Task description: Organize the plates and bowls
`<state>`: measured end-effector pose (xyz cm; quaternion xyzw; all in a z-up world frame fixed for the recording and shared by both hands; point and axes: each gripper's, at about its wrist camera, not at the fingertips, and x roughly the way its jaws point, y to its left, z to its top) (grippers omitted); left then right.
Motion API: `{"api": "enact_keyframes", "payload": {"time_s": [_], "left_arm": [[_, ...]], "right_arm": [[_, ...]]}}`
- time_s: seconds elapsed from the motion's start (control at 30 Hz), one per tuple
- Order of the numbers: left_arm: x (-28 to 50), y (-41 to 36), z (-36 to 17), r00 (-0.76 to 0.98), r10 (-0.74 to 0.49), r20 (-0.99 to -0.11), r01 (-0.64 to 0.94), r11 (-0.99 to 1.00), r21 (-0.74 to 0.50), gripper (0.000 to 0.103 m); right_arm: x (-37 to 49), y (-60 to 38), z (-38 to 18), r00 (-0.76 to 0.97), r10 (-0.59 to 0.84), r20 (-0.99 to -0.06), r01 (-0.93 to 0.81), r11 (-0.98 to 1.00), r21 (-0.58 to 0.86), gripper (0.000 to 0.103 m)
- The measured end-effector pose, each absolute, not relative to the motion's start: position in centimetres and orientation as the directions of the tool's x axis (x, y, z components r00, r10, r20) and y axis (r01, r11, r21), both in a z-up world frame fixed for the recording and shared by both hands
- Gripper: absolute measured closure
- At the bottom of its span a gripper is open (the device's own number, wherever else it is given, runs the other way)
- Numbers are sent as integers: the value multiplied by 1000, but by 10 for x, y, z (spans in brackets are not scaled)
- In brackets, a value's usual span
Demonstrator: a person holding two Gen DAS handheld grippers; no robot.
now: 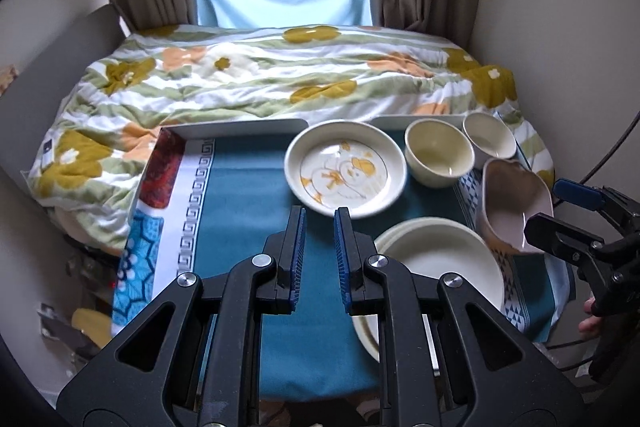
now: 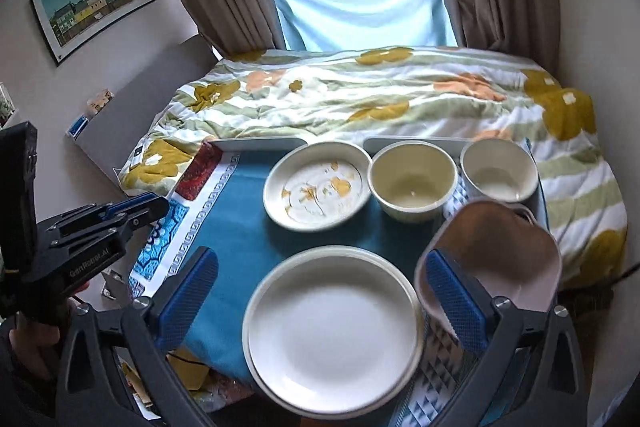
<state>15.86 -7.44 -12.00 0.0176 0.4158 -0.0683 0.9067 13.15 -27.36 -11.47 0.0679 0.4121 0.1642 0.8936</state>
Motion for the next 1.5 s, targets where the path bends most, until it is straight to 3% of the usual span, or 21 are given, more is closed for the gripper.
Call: {"api": "enact_keyframes", "payload": {"time_s": [0.17, 0.2, 0.23, 0.27, 0.33, 0.57, 0.77, 1.0, 1.03, 1.1, 1.23, 1.47, 1.5], "left_arm": [[197, -53, -129, 600, -157, -784, 180, 982, -59, 87], [206, -48, -133, 586, -171, -792, 191, 979, -70, 74], [218, -43, -138, 566, -188, -803, 201, 976, -87, 32], [224, -39, -142, 553, -202, -808, 208, 973, -101, 7], [239, -31, -149, 534, -247, -808, 225, 963, -146, 0], [307, -23, -187, 440, -268, -857, 307, 942, -137, 1], [361, -25, -228, 328, -328, -886, 389, 901, -190, 1], [389, -37, -262, 220, -414, -883, 477, 835, -272, 3], [393, -38, -265, 204, -429, -880, 484, 826, -290, 11], [401, -42, -275, 172, -444, -880, 492, 812, -314, 29], [413, -48, -295, 121, -439, -890, 508, 798, -325, 54], [417, -48, -310, 94, -439, -894, 518, 788, -332, 74], [418, -48, -311, 88, -442, -893, 518, 786, -337, 81]], "right_arm": [[157, -256, -122, 607, 318, -728, -186, 948, 259, 0], [162, -252, -125, 604, 311, -734, -176, 950, 258, 0], [169, -248, -127, 603, 302, -739, -166, 953, 254, 0], [174, -245, -129, 604, 291, -742, -154, 956, 249, 0], [182, -237, -134, 604, 267, -751, -125, 962, 242, 0], [228, -224, -173, 484, 164, -860, 7, 982, 191, 0], [257, -222, -204, 440, 64, -895, 154, 977, 146, 0], [273, -231, -233, 413, 84, -907, 254, 945, 203, 2], [275, -232, -235, 417, 82, -905, 262, 943, 206, 5], [279, -235, -240, 416, 88, -905, 276, 936, 218, 23], [286, -236, -253, 407, 105, -907, 297, 924, 241, 39], [290, -236, -265, 416, 123, -901, 312, 912, 268, 70], [290, -237, -266, 418, 125, -900, 314, 910, 272, 72]]}}
